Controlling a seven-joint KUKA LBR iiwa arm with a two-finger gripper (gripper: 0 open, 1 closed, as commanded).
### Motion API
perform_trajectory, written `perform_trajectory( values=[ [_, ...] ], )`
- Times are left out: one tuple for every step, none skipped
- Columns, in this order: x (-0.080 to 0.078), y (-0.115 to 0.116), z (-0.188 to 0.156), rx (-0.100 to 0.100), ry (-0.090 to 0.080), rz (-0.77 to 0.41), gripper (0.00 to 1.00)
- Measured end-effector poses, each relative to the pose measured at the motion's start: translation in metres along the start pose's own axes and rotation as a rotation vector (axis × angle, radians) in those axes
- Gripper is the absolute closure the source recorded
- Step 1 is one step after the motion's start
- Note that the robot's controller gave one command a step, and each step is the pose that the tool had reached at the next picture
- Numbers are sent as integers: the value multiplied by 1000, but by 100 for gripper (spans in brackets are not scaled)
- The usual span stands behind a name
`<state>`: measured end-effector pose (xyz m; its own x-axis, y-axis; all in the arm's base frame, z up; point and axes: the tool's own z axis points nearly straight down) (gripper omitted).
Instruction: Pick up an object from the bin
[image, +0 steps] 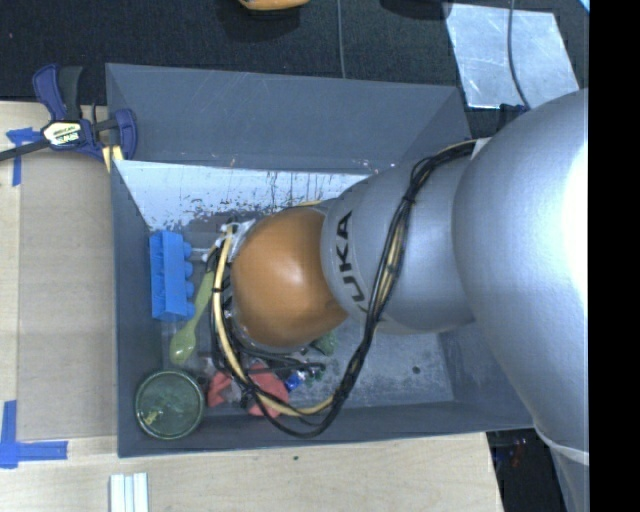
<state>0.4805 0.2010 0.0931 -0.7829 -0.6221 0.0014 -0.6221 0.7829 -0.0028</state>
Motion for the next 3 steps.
perform_trajectory(
  values=[
    [-4, -1, -23, 4, -15, 2, 100],
    [-2, -1, -38, 2, -11, 3, 100],
    [-4, -1, -48, 4, -16, 5, 100]
  ],
)
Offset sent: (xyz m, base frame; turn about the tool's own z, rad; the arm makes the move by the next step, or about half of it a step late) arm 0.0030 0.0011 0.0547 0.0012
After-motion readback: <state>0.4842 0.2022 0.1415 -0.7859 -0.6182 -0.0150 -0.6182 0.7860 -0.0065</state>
